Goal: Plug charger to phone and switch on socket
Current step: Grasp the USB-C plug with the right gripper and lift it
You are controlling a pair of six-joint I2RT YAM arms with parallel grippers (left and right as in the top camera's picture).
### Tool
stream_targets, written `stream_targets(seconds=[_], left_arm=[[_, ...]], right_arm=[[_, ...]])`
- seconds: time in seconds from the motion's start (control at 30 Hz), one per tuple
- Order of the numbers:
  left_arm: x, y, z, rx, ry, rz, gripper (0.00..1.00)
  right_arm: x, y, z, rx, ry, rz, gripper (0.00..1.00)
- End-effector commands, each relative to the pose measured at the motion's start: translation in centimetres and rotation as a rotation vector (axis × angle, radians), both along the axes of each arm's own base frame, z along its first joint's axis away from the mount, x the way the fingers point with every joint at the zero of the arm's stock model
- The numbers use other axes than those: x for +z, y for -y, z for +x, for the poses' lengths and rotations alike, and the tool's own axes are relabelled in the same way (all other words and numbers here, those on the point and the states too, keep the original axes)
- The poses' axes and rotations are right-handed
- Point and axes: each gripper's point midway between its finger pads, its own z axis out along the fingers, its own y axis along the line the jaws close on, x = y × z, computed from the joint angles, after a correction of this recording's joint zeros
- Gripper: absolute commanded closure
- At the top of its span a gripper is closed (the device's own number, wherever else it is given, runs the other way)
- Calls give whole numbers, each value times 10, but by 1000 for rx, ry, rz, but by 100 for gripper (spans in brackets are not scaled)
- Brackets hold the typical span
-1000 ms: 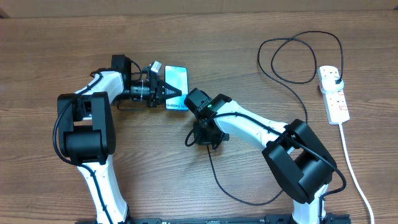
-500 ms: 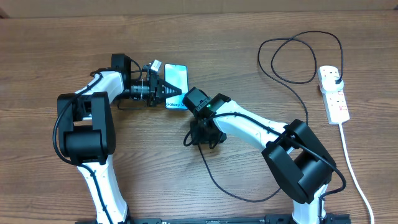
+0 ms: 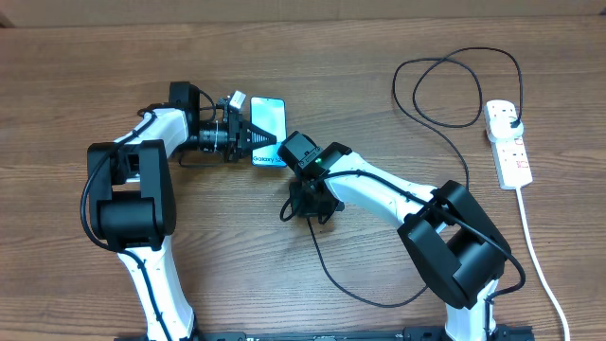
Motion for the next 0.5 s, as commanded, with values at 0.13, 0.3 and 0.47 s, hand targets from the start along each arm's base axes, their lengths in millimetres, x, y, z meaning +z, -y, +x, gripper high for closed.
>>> stream_targets(seconds=[0.13, 0.3, 0.47], left_arm=[[25, 2, 1, -12, 78, -41, 96], [25, 2, 2, -11, 83, -41, 96], [26, 2, 4, -34, 178, -36, 96]], right_arm=[[-16, 7, -4, -3, -24, -35, 96], [-16, 10, 1, -16, -14, -36, 96], [-14, 5, -7, -61, -84, 13, 96]])
